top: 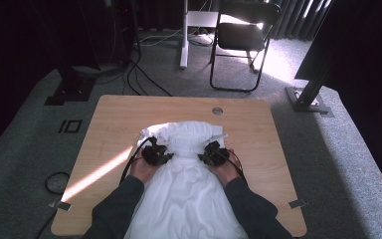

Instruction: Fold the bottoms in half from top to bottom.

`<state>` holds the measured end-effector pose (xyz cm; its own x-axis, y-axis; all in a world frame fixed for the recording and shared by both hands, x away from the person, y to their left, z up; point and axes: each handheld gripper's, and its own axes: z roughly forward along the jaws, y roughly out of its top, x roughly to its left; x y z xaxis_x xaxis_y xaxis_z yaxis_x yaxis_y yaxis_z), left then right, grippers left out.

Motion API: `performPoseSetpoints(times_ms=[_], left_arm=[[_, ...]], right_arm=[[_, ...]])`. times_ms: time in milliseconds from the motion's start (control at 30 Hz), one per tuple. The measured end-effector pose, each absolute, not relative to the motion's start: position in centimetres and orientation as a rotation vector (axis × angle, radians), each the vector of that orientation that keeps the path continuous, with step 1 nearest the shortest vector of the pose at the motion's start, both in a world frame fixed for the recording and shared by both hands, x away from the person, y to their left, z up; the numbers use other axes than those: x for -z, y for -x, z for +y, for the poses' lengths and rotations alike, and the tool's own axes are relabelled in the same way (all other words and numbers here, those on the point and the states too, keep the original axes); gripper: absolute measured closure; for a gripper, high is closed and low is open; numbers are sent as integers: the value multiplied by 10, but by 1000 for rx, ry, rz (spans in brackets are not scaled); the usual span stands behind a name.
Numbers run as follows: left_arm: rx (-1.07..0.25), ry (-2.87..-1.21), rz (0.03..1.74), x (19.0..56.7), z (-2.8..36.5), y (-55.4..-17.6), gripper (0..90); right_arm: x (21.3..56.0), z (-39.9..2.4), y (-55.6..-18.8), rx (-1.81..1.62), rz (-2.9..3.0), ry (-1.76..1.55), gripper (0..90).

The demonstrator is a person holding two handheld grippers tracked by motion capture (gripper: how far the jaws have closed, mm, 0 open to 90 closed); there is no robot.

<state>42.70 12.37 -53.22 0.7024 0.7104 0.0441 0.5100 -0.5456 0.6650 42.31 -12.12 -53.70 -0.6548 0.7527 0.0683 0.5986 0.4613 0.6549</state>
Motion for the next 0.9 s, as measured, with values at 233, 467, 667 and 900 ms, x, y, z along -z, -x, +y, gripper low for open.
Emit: performPoseSetpoints(times_ms=[233,467,667,900], left_arm=[[-474,-2294,1030,527,110,-473,773],[-487,-2290,1055,521,107,-476,789],[-503,-2210,979,487,117,-459,803],[-610,-2045,848,424,125,-420,812]], right_arm=[[536,-119,-476,-958,2402,-1283,806],[535,-118,-480,-983,2367,-1294,814],[498,-137,-467,-1133,2319,-1210,818],[439,-148,-441,-1271,2216,-1062,819]])
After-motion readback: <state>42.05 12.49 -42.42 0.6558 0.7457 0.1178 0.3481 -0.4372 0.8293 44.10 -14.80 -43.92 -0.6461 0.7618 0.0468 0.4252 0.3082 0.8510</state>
